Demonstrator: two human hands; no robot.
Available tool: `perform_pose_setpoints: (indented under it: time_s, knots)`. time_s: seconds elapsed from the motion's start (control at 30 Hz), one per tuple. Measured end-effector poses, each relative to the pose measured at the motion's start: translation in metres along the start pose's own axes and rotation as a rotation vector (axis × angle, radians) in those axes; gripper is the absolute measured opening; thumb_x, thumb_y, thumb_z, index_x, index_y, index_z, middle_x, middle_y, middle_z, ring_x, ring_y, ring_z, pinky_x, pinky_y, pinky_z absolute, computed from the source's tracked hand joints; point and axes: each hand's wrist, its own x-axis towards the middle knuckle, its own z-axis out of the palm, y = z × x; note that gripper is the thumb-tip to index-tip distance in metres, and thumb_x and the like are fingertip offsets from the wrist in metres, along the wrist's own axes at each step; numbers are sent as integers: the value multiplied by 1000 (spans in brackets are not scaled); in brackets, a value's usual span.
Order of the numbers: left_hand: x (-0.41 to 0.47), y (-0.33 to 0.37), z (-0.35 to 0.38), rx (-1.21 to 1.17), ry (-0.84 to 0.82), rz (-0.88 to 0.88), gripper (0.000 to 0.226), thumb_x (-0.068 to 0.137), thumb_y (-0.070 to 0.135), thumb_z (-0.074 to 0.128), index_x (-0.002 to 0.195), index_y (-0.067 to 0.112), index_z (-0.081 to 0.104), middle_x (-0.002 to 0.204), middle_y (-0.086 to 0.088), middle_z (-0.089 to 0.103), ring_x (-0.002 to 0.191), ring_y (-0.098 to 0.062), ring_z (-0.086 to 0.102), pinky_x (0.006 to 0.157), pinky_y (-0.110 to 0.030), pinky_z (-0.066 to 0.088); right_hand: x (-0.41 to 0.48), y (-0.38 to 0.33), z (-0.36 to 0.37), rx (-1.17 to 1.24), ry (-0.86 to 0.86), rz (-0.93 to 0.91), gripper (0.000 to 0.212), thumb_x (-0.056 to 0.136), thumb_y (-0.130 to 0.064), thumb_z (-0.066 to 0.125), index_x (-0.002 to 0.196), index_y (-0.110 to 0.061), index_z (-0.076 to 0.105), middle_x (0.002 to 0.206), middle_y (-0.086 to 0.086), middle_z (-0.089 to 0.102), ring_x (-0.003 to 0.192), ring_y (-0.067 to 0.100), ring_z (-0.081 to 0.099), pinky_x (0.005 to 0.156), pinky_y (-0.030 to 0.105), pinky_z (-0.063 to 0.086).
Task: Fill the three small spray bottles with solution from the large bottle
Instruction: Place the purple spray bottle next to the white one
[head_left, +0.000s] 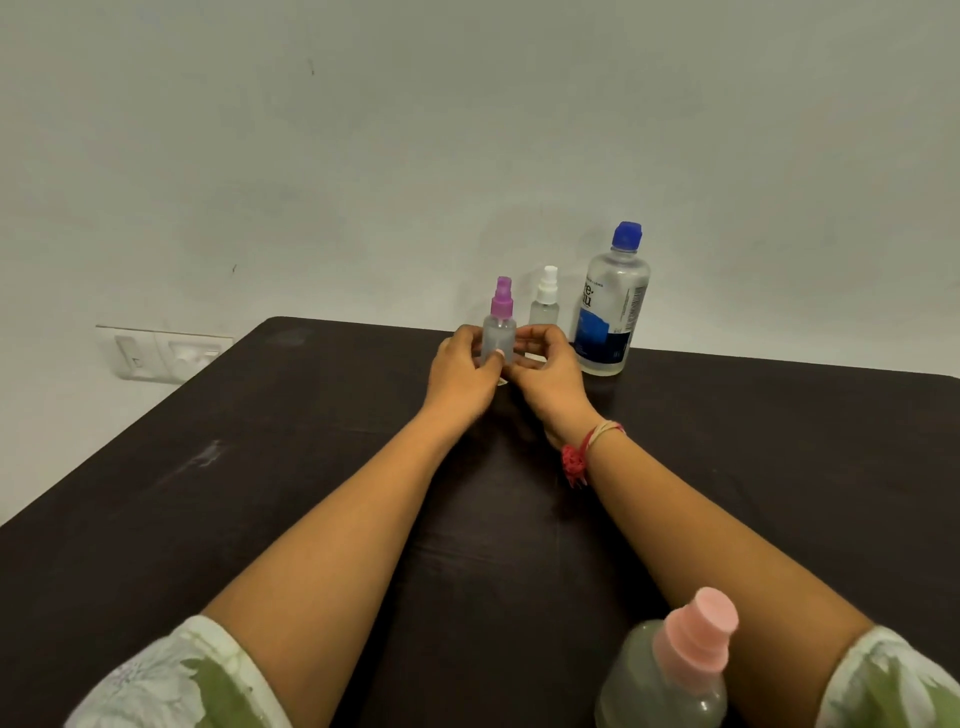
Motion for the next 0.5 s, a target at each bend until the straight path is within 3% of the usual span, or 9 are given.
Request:
perform_pose_setpoints:
  time_s: [0.17,0.27,0.43,0.5]
  knots:
    - [10,-5,-2,1,19,-23,31,92,12,59,123,12,56,119,-5,62,105,-17,59,85,-24,43,1,0,3,-83,-53,2,51,84,6,61,130,-12,48,129,10,56,117,19,57,99,34,49]
    - [14,-5,0,26,38,-29,34,91,12,61,125,13,56,121,-5,63,106,-18,59,88,-26,45,-2,-4,5,-178,-81,-20,56,87,0,57,138,-18,44,127,5,58,110,12,57,93,23,47]
    - [18,-4,2,15,33,-32,37,91,8,59,128,13,55,123,-6,63,97,-11,56,86,-23,43,-5,-11,5,-301,-118,-45,59,90,1,49,143,-22,39,120,11,61,107,21,59,76,14,46]
    - [18,-3,2,19,-2,-37,41,91,8,56,132,15,52,126,-5,62,105,-15,59,89,-25,44,-6,-13,5,-322,-126,-38,62,88,2,47,145,-21,35,124,9,59,102,16,57,82,18,49]
